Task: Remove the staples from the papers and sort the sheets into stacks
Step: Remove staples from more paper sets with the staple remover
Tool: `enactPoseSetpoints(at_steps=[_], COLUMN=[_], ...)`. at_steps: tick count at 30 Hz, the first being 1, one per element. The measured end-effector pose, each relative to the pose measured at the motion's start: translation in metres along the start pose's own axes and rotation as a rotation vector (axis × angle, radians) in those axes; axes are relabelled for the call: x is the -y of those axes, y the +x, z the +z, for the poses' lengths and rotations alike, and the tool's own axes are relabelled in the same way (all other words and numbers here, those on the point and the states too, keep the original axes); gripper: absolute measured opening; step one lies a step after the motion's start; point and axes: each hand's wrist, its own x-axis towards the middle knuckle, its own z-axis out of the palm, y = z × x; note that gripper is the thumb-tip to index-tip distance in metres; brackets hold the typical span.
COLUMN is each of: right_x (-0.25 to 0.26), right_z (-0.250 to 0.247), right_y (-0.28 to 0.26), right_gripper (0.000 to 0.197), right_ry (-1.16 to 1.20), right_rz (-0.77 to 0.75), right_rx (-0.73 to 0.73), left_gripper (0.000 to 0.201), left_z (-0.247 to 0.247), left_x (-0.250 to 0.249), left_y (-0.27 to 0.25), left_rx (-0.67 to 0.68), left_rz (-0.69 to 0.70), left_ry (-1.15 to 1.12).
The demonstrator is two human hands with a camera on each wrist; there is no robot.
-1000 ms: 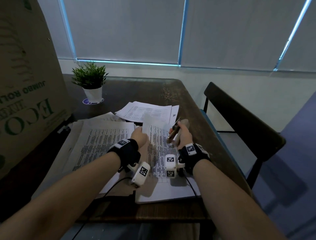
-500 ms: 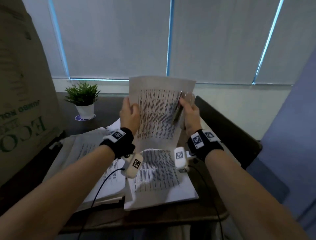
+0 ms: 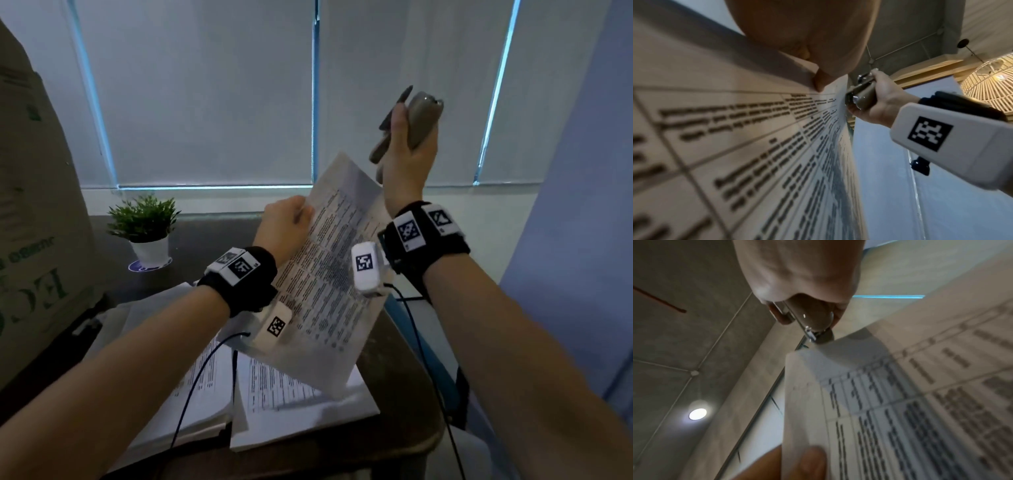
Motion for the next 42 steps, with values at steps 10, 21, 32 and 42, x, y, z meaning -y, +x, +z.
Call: enactPoseSetpoints(at_steps=[10,21,32,42], right_x=[0.001,-0.006,-0.018,-0.075], right_z=[0.009,0.021,0.042,0.049], right_y=[-0.002,-0.023,-0.037,-0.067], right_gripper=[0.028,0.03,0.031,0.021], right_ry=[-0.026,-0.06,-0.045,0.113], right_rz=[0.156,0.052,0.091,0.57], right_rx=[0.106,0.09,0.063,-0.127], left_gripper=[0.031,0.036,0.06,0.026], left_z=[0.019,0.016,0.001,-0.076], left_x=[-0.024,-0.038,-0.013,0.159], left_y=[-0.001,0.006,-0.011,-0.021], left_rx=[0.074,0.079,0.286,0.148], left_rz=[0.109,0.1,0.004,-0.71], left_ry=[0.006,-0.227,-0.317,-0.098])
